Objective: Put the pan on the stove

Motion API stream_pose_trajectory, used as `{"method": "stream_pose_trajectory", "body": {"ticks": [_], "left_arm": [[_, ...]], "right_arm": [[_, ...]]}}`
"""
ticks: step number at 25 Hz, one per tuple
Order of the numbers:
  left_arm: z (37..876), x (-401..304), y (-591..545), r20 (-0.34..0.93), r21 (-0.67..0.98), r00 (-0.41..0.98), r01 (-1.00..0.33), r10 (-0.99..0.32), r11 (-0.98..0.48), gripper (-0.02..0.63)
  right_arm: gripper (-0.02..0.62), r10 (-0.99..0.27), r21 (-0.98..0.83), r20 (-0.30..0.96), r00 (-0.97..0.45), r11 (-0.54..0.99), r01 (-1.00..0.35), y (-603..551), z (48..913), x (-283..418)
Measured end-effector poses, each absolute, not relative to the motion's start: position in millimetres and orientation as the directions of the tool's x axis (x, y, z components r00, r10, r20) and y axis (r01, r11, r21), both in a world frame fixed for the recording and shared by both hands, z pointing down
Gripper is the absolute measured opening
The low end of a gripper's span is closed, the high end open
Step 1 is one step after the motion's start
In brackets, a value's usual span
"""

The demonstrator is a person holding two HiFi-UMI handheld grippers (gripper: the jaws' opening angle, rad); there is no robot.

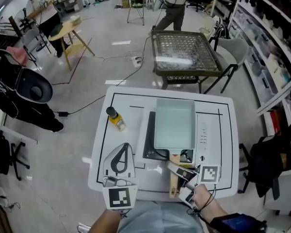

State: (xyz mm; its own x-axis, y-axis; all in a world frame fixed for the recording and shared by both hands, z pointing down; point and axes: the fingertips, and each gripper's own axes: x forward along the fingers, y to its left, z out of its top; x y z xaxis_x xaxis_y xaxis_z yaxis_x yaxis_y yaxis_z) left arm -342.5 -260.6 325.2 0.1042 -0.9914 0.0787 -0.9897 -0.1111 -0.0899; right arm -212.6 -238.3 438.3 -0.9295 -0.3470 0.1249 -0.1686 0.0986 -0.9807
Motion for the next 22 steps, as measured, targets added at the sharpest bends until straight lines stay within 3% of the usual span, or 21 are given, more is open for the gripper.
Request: {"method": "stream_pose_trajectory", "body": {"ticks": [22], "left_arm": [[346.0,-353.4,-281.8,0.117,-0.064,0.155,-0.984,-0.981,-0.163,0.017]], "right_arm": [[0.138,-0.408,-0.989,0.141,-0.902,-0.021,-0.145,-245.8,453.7,-221.7]]}}
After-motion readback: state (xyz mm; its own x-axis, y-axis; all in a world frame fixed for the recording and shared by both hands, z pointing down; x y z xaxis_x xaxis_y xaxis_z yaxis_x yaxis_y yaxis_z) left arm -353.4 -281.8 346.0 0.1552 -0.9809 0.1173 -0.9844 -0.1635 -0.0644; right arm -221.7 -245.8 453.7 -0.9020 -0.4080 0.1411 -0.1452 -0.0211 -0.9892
